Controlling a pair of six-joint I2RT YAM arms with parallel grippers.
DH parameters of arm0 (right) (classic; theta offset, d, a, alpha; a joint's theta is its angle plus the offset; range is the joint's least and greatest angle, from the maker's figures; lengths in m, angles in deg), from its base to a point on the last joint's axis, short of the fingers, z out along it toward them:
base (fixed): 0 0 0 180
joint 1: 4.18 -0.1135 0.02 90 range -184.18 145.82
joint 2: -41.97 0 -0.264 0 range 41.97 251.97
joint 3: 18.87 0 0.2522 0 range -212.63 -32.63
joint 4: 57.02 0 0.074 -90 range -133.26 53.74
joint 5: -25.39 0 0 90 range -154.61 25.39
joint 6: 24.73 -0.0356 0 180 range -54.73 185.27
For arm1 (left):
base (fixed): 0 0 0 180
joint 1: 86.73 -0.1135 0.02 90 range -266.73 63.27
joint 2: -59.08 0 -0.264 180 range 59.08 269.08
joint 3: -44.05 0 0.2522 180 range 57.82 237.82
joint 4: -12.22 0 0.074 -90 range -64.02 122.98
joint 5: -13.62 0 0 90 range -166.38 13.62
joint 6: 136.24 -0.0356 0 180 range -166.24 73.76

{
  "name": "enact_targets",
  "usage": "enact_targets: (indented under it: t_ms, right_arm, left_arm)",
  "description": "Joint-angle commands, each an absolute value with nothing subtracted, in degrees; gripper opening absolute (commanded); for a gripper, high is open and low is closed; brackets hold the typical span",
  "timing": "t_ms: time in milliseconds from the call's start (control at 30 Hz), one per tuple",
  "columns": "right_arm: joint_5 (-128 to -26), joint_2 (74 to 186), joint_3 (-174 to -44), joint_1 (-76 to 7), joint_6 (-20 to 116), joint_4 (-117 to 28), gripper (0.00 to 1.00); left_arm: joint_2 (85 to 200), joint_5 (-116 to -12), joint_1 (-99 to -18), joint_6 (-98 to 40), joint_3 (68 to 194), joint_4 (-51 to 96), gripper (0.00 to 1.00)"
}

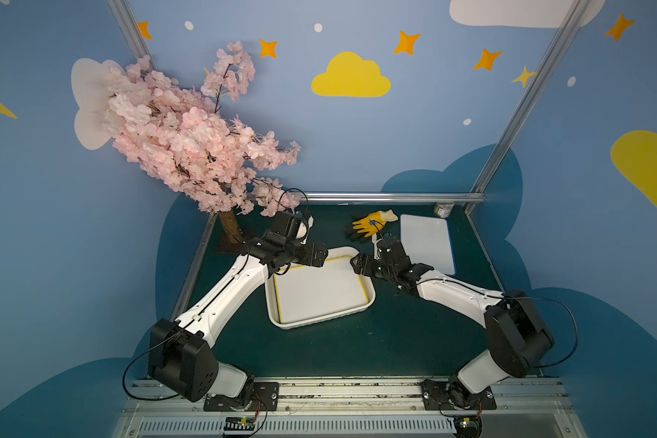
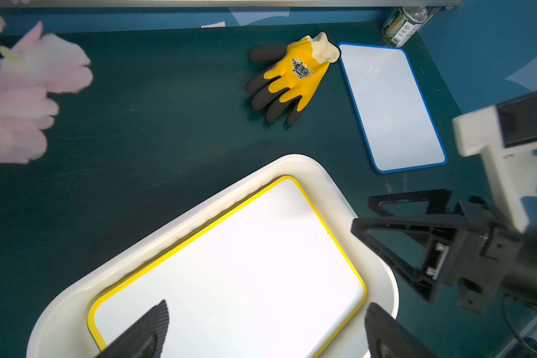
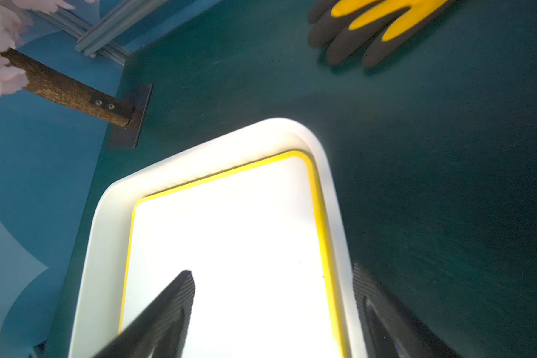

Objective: Put the whiteboard into the storage box
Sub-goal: Place the whiteboard in the storage box.

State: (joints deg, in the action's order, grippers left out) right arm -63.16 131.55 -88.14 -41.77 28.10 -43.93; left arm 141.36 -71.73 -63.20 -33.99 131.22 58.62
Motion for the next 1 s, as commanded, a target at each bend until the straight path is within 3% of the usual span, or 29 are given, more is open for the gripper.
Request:
enact_targets:
  t_ms: [0, 567, 767, 967]
  right_arm:
    - [-56.22, 128.43, -85.23, -41.8, 30.85, -42.94, 0.8]
    - [-63.29, 136.71, -84.44, -42.23, 32.95, -51.11, 0.44]
    - [-65.8, 140.65, -87.79, -43.59, 35.34, -52.69, 0.25]
    - [-68.21, 146.41, -94.26, -45.58, 36.75, -54.3, 0.15]
  left_arm:
    - [142.12, -72.42, -63.65, -33.41, 131.51, 59.37, 1.0]
    - [142.32, -71.86, -64.82, -33.23, 131.82, 59.65, 1.0]
    - [142.12, -71.63, -66.11, -33.07, 131.89, 59.74, 1.0]
    - [141.96, -71.62, -67.73, -32.88, 131.75, 59.61, 1.0]
